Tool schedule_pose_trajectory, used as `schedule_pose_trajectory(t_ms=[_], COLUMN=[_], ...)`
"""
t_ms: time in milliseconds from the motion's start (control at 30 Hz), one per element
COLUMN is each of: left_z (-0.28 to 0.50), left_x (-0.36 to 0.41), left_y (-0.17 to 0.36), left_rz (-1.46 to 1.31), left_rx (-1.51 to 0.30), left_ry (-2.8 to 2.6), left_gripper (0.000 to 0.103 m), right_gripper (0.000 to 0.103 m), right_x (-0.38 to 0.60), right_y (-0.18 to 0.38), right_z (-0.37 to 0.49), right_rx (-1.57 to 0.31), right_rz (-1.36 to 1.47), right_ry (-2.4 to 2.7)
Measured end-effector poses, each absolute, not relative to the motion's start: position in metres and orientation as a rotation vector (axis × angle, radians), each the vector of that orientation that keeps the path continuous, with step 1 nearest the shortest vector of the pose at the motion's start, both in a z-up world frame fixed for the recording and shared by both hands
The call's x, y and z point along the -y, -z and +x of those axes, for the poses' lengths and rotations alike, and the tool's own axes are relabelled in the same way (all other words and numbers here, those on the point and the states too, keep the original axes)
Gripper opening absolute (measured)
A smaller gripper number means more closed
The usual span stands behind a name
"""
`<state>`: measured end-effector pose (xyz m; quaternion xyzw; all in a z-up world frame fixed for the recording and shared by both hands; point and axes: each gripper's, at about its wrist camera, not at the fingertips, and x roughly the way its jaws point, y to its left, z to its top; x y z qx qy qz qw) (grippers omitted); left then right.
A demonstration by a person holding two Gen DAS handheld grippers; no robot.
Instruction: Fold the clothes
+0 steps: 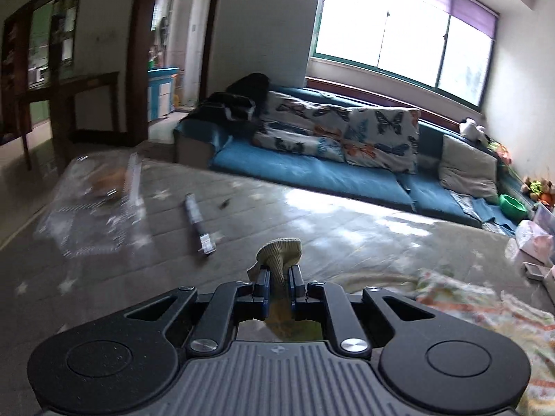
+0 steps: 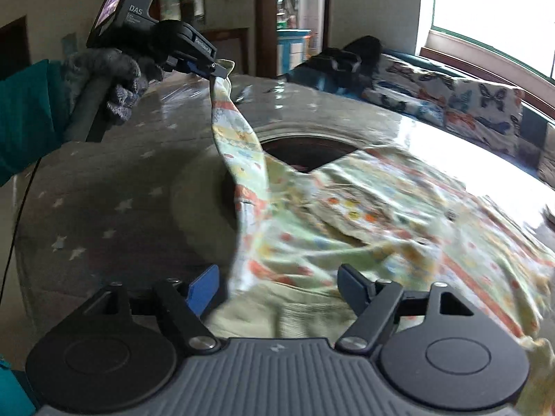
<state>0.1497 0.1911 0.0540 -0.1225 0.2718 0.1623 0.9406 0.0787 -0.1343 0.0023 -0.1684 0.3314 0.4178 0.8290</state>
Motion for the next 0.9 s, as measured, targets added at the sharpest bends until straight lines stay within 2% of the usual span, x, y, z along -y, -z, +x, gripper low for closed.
schedule_pose_trajectory(t_ms=[167, 233, 333, 367, 433, 467, 500, 733, 767, 867, 900], left_z=[0.114, 0.102, 0.089, 0.085, 0.075, 0.07, 0.065, 0.035, 0.033, 0.029, 0.028], left_x=[-0.216, -0.224, -0.232, -0.235, -0.239, -0.241, -0.242, -0.257, -0.26, -0.264, -0.265], left_y=[-0.041, -0.037, -0.032, -0.03, -0.03, -0.03, -0.031, -0.028, -0.025, -0.018, -0.017], left_rz=[-0.312, -0.334, -0.363, -0.373, -0.385, -0.39, -0.396, -0.398, -0.4, -0.403, -0.4], left_rx=[-0.554, -0.554, -0.553, -0.553, -0.546, -0.541, -0.537, -0.538, -0.547, -0.579, -0.587], left_ry=[-0.368, -0.375, -0.385, -0.388, -0.388, -0.386, -0.385, -0.425, -0.435, -0.46, -0.467], left_gripper=[0.011, 0.011, 0.011, 0.011, 0.011, 0.011, 0.011, 0.011, 0.011, 0.013, 0.014], right_gripper=[0.056, 0.053, 0.042, 0.03, 0.021, 0.012, 0.01, 0.008, 0.011, 0.029, 0.031], right_x=[0.103, 0.094, 0.089, 0.087, 0.086, 0.086, 0.087, 0.084, 0.083, 0.084, 0.087], right_y=[0.01, 0.015, 0.019, 0.02, 0.019, 0.019, 0.019, 0.018, 0.018, 0.014, 0.011], right_z=[0.071, 0.071, 0.071, 0.07, 0.069, 0.068, 0.067, 0.049, 0.046, 0.043, 0.042], right_rx=[-0.719, -0.727, -0.741, -0.745, -0.751, -0.753, -0.757, -0.747, -0.742, -0.752, -0.744], right_rz=[-0.41, -0.432, -0.421, -0.414, -0.41, -0.407, -0.404, -0.414, -0.419, -0.404, -0.396], right_ry=[-0.914, -0.912, -0.925, -0.929, -0.933, -0.935, -0.945, -1.02, -1.025, -1.045, -1.049])
